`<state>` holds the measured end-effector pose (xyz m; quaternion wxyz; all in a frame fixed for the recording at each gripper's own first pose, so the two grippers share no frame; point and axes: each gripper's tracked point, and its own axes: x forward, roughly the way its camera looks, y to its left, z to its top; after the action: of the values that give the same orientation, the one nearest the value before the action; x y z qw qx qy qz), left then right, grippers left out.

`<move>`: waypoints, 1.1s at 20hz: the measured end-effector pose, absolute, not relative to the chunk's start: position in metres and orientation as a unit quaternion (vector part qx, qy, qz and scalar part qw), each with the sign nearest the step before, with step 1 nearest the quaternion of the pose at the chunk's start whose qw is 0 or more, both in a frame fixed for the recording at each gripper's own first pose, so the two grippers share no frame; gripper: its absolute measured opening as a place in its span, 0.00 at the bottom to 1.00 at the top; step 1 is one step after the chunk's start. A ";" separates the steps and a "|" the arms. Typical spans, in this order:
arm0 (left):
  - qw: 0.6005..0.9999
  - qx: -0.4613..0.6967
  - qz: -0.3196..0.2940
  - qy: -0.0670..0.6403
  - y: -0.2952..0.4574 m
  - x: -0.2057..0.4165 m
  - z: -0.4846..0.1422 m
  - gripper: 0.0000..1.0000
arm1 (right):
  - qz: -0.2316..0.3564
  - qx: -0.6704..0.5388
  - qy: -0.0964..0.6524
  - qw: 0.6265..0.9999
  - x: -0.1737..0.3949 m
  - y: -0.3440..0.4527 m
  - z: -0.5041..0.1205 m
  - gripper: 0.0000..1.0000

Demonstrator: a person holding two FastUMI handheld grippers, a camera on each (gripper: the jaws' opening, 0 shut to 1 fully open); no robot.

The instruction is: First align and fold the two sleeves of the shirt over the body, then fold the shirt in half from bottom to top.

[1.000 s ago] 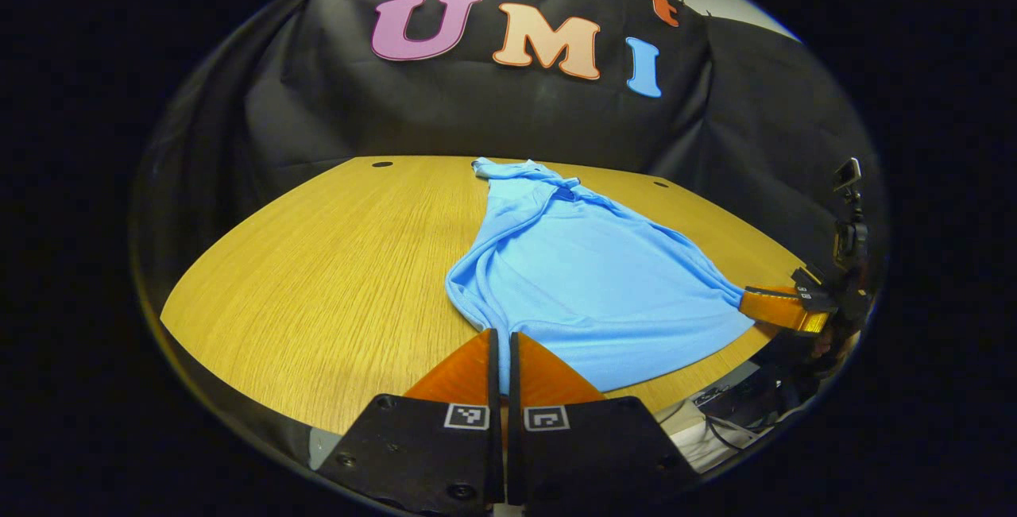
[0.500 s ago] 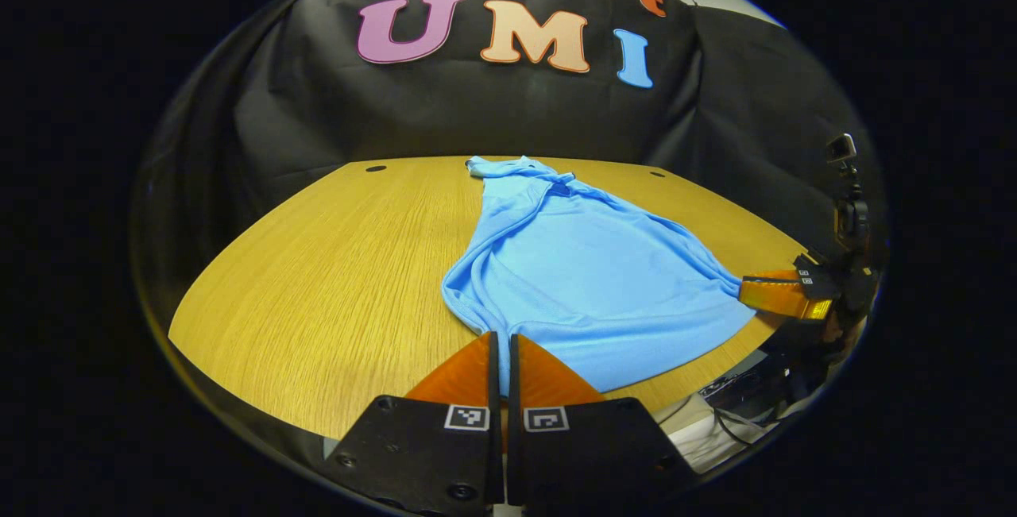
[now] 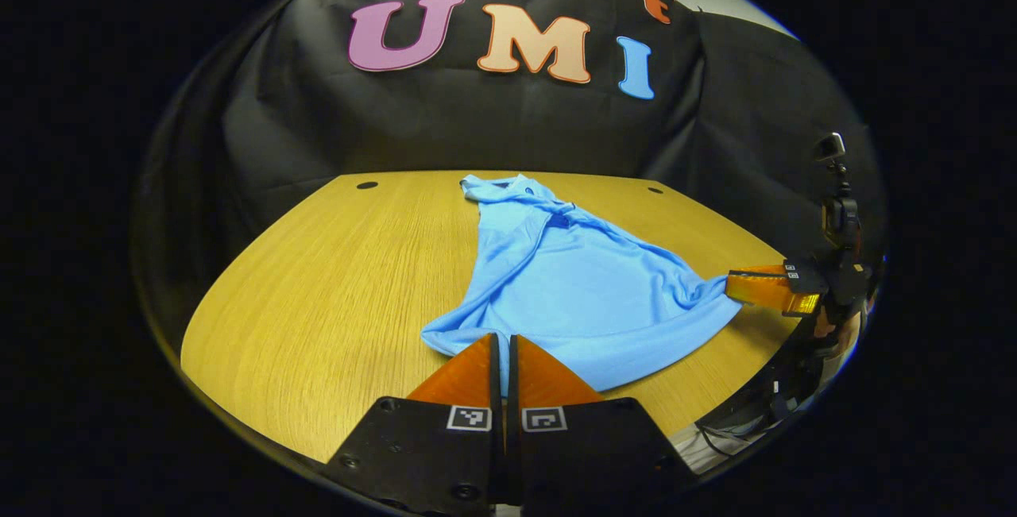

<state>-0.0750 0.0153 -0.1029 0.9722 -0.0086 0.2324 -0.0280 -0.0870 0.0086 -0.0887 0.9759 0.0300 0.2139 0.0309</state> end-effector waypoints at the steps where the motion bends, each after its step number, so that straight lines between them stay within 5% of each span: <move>1: 0.972 -0.007 -0.030 0.231 0.016 -0.068 -0.098 0.00 | 0.029 0.025 0.213 0.976 -0.079 0.005 -0.085 0.03; 16: 0.984 -0.060 0.025 0.164 0.082 0.137 -0.011 0.00 | 0.000 0.049 0.204 0.978 0.126 -0.057 -0.014 0.03; 22: 0.982 -0.069 0.070 0.162 0.112 0.219 -0.028 0.00 | -0.031 0.093 0.220 0.970 0.209 -0.078 -0.031 0.02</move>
<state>0.2187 0.1118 -0.0285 0.9820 -0.0687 0.1616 0.0701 0.2088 -0.0779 -0.0311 0.9704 0.0934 0.2205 -0.0312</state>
